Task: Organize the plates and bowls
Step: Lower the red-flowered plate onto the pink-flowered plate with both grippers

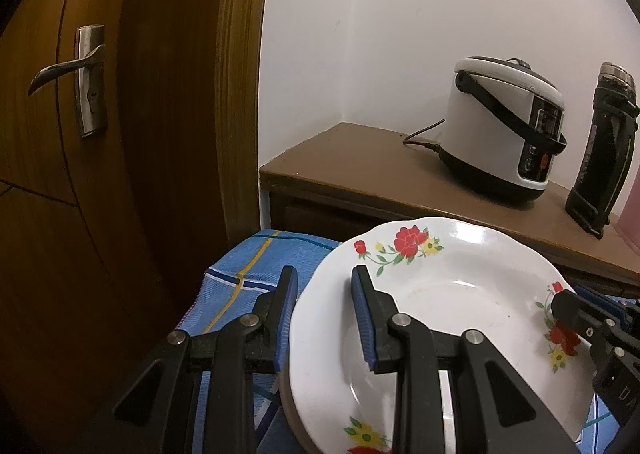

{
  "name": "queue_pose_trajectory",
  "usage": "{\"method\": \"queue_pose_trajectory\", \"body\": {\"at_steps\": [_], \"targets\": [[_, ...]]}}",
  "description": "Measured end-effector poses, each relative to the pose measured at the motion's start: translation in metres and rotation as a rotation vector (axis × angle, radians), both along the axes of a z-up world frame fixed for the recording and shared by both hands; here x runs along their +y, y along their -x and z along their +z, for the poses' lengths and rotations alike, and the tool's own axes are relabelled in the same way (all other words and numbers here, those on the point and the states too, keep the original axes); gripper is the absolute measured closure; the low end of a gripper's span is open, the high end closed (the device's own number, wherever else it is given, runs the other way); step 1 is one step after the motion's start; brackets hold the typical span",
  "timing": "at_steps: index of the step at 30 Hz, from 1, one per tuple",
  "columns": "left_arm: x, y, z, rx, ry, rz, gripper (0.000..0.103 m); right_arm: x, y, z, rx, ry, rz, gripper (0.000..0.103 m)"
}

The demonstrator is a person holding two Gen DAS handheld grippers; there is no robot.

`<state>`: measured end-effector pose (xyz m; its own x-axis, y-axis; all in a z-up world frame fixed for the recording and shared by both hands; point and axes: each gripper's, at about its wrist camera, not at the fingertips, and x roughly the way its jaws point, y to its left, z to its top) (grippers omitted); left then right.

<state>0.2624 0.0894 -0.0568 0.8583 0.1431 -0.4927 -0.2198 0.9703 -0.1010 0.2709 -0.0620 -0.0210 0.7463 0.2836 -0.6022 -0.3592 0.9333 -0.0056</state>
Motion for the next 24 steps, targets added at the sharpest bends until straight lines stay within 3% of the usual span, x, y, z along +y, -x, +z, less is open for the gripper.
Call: {"method": "queue_pose_trajectory", "body": {"at_steps": [24], "targets": [[-0.0014, -0.0099, -0.0093, 0.068, 0.008, -0.018, 0.073, 0.0003, -0.0079, -0.0070, 0.030, 0.004, -0.010, 0.084]]}}
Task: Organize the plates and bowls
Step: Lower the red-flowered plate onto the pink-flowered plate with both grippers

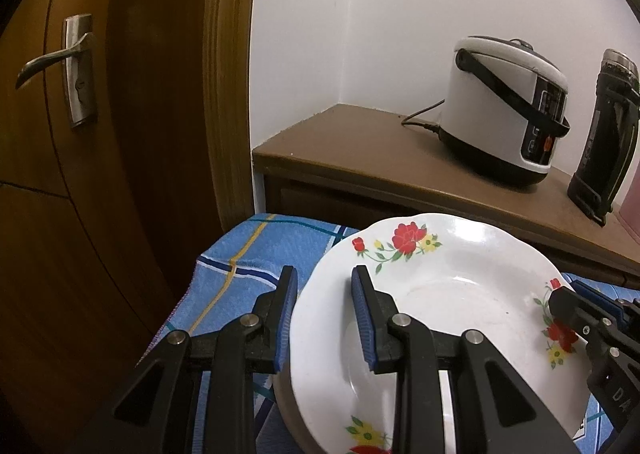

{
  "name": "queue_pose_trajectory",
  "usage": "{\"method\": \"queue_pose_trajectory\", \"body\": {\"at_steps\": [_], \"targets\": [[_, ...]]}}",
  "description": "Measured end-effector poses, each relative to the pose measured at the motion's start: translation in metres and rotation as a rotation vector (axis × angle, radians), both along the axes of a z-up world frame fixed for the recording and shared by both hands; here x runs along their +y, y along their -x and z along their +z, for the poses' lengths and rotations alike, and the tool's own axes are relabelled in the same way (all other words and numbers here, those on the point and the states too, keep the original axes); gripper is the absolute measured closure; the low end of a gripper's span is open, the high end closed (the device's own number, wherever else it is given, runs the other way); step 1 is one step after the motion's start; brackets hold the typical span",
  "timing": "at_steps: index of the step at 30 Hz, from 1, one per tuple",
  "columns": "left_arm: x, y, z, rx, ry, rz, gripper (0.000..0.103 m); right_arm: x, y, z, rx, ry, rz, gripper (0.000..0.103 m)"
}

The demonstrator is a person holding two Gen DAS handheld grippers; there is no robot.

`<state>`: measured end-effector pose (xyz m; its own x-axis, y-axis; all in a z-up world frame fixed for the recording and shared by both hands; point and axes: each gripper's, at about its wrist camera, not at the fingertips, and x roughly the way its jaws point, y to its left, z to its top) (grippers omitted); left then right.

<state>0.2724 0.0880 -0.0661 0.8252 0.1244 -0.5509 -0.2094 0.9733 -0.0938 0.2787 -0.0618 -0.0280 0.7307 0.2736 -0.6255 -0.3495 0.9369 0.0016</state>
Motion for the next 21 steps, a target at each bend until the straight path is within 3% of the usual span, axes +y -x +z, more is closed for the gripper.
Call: {"method": "queue_pose_trajectory", "body": {"at_steps": [21], "targets": [[0.0035, -0.0104, -0.0075, 0.073, 0.031, -0.011, 0.073, 0.0067, -0.0098, -0.0101, 0.029, 0.024, -0.006, 0.084]]}}
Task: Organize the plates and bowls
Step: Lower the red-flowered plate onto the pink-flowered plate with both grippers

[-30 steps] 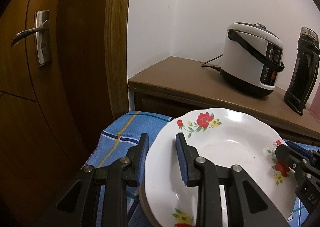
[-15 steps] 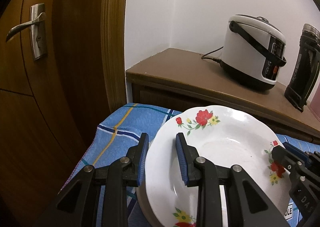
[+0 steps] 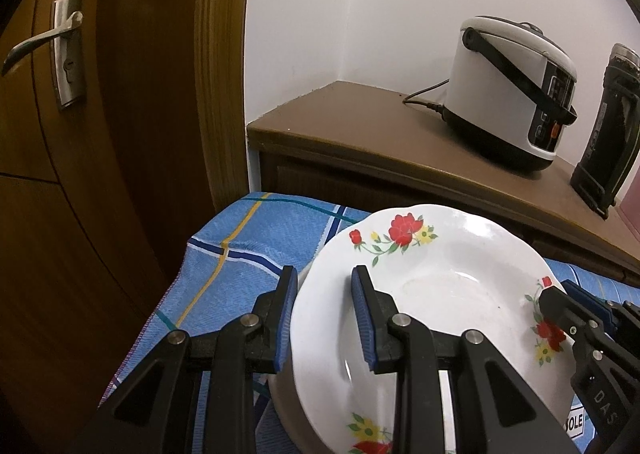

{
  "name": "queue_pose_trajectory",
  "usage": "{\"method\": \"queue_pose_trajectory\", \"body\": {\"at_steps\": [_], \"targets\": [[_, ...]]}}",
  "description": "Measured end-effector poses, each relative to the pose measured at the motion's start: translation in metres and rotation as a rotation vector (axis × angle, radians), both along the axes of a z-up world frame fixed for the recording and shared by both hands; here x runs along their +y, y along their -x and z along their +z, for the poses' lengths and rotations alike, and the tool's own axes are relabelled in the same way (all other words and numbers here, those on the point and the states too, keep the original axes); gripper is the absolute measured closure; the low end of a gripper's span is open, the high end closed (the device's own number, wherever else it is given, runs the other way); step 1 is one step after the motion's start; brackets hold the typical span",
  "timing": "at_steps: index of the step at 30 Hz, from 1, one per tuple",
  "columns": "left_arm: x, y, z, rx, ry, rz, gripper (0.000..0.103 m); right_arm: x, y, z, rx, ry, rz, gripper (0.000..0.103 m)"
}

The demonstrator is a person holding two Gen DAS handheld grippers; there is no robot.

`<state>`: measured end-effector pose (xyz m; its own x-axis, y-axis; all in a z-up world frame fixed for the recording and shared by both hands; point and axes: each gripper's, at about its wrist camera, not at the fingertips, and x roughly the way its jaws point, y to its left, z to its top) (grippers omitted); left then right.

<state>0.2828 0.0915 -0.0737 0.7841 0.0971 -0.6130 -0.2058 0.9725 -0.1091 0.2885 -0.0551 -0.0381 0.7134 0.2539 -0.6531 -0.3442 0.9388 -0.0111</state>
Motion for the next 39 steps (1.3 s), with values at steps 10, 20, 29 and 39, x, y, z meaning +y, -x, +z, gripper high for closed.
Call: {"method": "queue_pose_trajectory", "body": {"at_steps": [10, 20, 29, 39], "targets": [[0.0019, -0.0029, -0.0014, 0.012, 0.005, 0.000, 0.073, 0.0020, -0.0034, -0.0029, 0.010, 0.006, -0.002, 0.084], [0.0023, -0.0049, -0.0030, 0.031, 0.010, -0.007, 0.073, 0.0026, -0.0065, -0.0055, 0.015, 0.013, -0.009, 0.084], [0.0034, -0.0046, -0.0026, 0.044, 0.016, -0.007, 0.073, 0.0045, -0.0064, -0.0062, 0.012, 0.023, -0.010, 0.084], [0.0033, -0.0055, -0.0046, 0.059, 0.015, -0.016, 0.073, 0.0050, -0.0073, -0.0092, 0.014, 0.031, -0.013, 0.084]]}}
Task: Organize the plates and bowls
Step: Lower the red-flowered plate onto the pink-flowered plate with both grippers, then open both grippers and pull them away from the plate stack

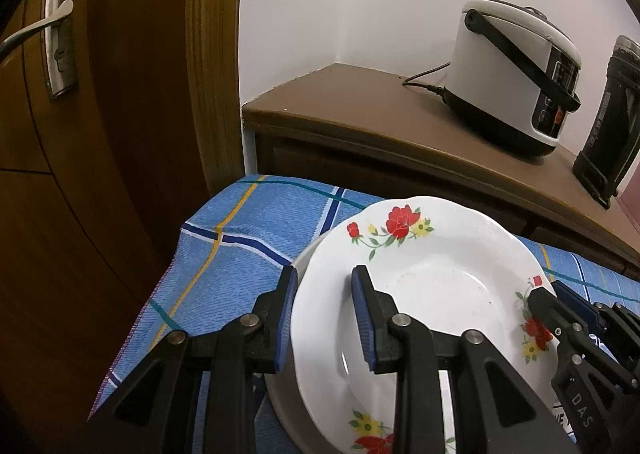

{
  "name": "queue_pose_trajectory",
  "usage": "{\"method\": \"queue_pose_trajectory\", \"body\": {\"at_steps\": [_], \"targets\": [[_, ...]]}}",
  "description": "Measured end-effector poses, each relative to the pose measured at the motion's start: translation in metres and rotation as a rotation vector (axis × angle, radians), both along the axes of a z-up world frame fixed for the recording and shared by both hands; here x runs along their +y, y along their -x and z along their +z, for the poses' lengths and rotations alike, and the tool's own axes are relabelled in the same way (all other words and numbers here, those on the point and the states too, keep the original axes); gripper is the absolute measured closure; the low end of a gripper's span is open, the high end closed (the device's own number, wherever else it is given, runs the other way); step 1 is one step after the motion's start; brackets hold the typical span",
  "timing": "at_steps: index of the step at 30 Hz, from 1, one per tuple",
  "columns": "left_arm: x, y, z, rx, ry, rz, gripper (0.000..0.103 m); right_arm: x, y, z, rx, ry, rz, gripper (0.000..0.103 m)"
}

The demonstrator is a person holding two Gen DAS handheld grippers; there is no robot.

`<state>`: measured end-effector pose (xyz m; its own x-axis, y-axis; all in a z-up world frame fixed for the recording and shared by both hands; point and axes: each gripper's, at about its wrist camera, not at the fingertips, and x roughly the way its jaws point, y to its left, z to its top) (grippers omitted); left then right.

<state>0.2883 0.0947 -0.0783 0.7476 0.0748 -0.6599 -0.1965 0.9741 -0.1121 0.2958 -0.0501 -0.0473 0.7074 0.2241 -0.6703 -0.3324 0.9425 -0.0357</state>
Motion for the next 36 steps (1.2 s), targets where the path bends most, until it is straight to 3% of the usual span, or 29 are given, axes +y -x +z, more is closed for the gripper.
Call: {"method": "queue_pose_trajectory", "body": {"at_steps": [36], "targets": [[-0.0019, -0.0001, -0.0015, -0.001, -0.011, -0.005, 0.073, -0.0007, 0.0023, 0.0004, -0.011, 0.013, 0.005, 0.084]]}}
